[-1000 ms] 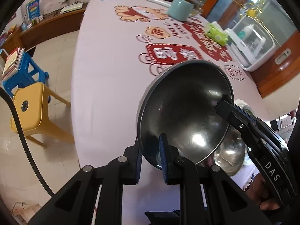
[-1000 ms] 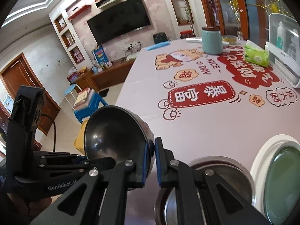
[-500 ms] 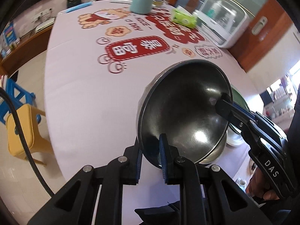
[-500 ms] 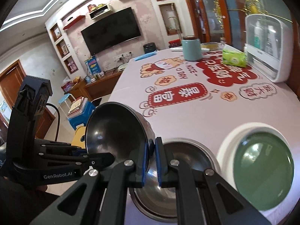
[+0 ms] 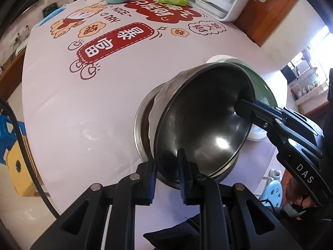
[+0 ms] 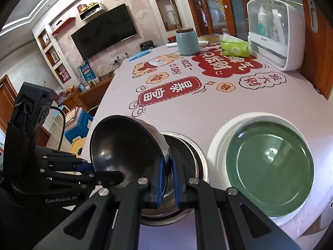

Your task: Organize plates and bowls

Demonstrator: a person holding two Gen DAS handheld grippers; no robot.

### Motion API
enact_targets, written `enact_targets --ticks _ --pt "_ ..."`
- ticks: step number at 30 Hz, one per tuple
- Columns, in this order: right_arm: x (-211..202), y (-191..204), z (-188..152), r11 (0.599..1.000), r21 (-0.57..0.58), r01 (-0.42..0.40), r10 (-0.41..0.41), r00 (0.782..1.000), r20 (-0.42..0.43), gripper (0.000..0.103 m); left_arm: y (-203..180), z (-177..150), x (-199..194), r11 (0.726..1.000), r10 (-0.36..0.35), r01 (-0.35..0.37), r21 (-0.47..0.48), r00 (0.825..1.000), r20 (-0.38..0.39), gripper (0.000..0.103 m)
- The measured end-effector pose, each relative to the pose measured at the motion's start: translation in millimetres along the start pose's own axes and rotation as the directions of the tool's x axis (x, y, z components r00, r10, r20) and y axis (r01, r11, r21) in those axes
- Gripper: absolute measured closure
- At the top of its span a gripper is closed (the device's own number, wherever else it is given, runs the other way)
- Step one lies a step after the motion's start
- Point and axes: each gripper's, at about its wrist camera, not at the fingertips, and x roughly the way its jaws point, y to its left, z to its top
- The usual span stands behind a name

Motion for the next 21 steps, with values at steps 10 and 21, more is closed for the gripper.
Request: enact_targets --ticks 10,21 --pt "1.8 -1.6 0.8 1.0 0.005 0.006 -0.006 1.0 -0.003 0.087 1.7 3.6 6.3 1.0 0.006 -0.006 0.01 1.0 -0.013 0.084" --pt "-1.8 -6.0 0.8 0.998 0.039 0.046 -0.046 0.999 -0.004 0.087 8.0 2.5 -0.3 1.0 0.016 -0.015 -0.011 1.0 0.021 0.078"
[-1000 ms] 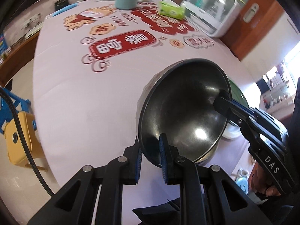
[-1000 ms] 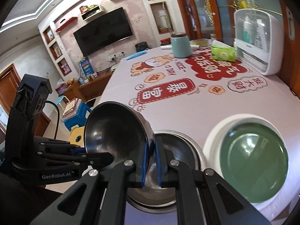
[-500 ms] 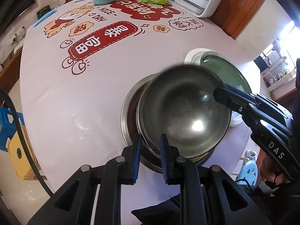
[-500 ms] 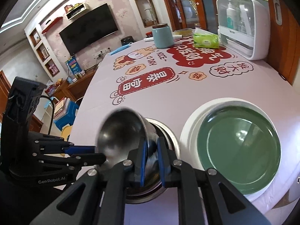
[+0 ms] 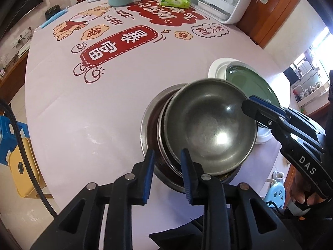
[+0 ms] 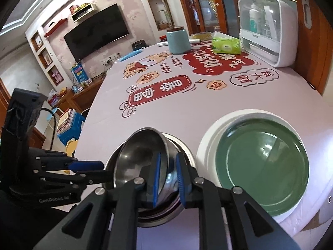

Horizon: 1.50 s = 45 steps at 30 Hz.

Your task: Organize plates and bowls

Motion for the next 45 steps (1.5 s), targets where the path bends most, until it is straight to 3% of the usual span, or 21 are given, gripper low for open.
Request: enact_targets --ticks 7,13,17,20,27,45 --pt "-2 -12 -2 0.998 0.044 0.035 -0.035 0.999 -0.008 0.085 11 0 -4 0.999 0.001 0.0 -0.038 1.0 0.018 0.073" --pt "1 -22 -8 0.995 0.09 0.04 -0.036 0.998 -0.043 0.084 19 -1 -2 0.997 -0.012 0.013 -0.07 1.0 0.017 0.06" --pt "1 -27 -12 0.992 0.118 0.04 -0.033 0.998 -0.058 0.067 22 -1 1 0.996 -0.032 0.032 -0.083 0.999 0.01 0.054" --pt "5 -29 -13 0.992 0.125 0.024 -0.014 0.997 -0.081 0.065 23 0 4 0.995 -0.043 0.043 -0.086 0.999 0.005 0.052" --pt "19 -25 -20 0.993 0.105 -0.049 0.066 0.984 -0.166 0.064 28 1 13 0.991 -0.083 0.081 -0.104 0.996 -0.016 0.051" --pt "41 -21 -21 0.991 0.117 -0.062 0.09 0.963 -0.252 0.059 32 3 37 0.98 -0.166 0.156 -0.124 0.983 -0.078 0.051"
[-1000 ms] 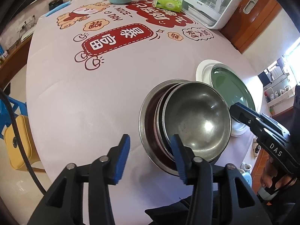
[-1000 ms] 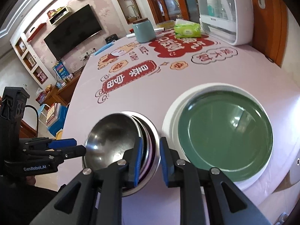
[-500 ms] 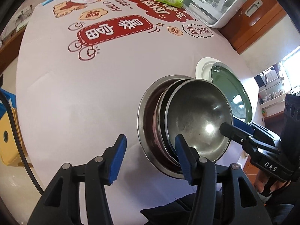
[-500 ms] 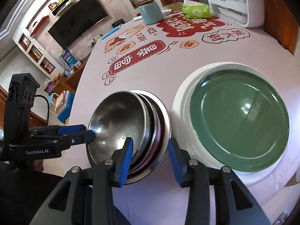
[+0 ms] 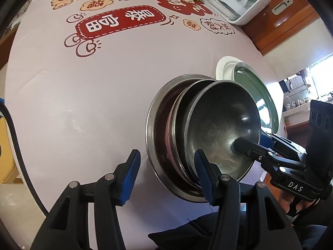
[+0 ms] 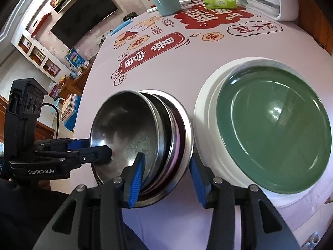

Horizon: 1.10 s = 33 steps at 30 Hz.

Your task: Organize plates and bowls

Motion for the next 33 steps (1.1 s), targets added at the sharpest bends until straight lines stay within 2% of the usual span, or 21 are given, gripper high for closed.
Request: enact_targets --ticks 6,13,26,33 --pt "6 1 1 1.0 -0.005 -0.003 0.003 1.0 -0.022 0.058 3 1 5 0.999 -0.032 0.032 -0.012 0.999 -0.012 0.054" --pt "13 1 4 1.0 -0.002 -0.007 0.007 0.999 -0.046 0.058 3 2 8 0.998 -0.058 0.058 0.0 0.998 -0.027 0.067" --pt "14 3 3 1.0 -0.018 -0.002 0.001 0.999 -0.035 0.06 5 2 8 0.998 -0.06 0.06 0.0 0.998 -0.028 0.069" --pt "1 14 3 0.998 -0.066 -0.007 0.008 1.0 0.007 0.06 4 -3 -7 0.998 -0.055 0.055 -0.001 0.998 0.015 0.069"
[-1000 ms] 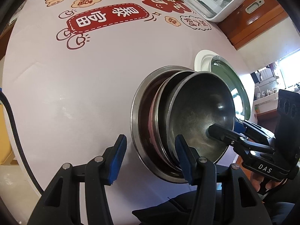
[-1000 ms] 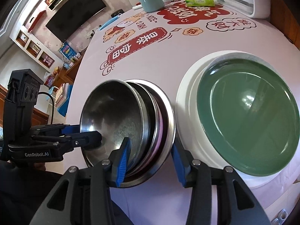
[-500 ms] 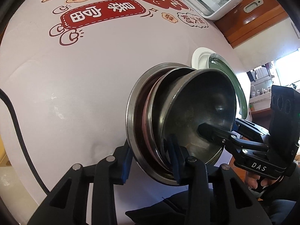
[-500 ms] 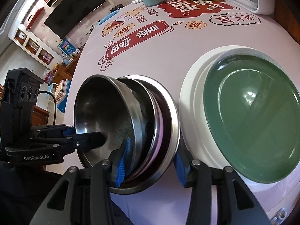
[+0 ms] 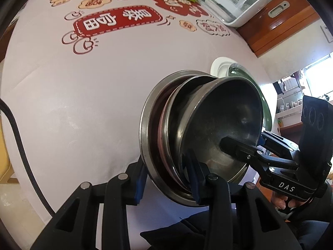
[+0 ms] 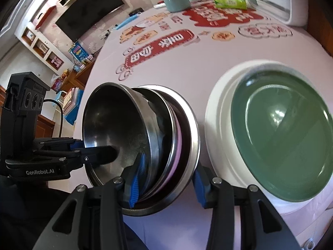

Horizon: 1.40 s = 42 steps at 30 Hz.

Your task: Organize plates and bowls

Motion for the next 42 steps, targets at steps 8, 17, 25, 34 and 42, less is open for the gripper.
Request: enact_targets --ticks 8,17,25,34,42 --pt "-19 19 1 0.995 -0.102 0.006 0.001 0.998 0.069 0.06 -2 -6 -26 1.0 -0.001 0.003 -0.02 0.997 0.082 0.069" --pt "-41 26 -5 0.978 -0.209 0.001 0.022 0.994 0.111 0.06 -14 -23 -50 0.999 0.017 -0.009 -0.052 0.988 0.153 0.069" --pt "-66 12 -15 0.948 -0.316 0.03 0.013 0.991 0.134 0.06 -42 -33 -56 0.996 0.007 0.01 -0.088 0.982 0.189 0.069" --pt "-96 -31 -12 0.923 -0.382 0.05 -0.002 0.992 0.124 0.06 -90 -28 -33 0.99 -0.014 0.042 -0.138 0.98 0.199 0.07" --pt "-105 -72 3 0.907 -0.42 0.041 0.0 0.995 0.099 0.06 -128 -14 -11 0.987 0.004 0.029 -0.159 0.978 0.208 0.07"
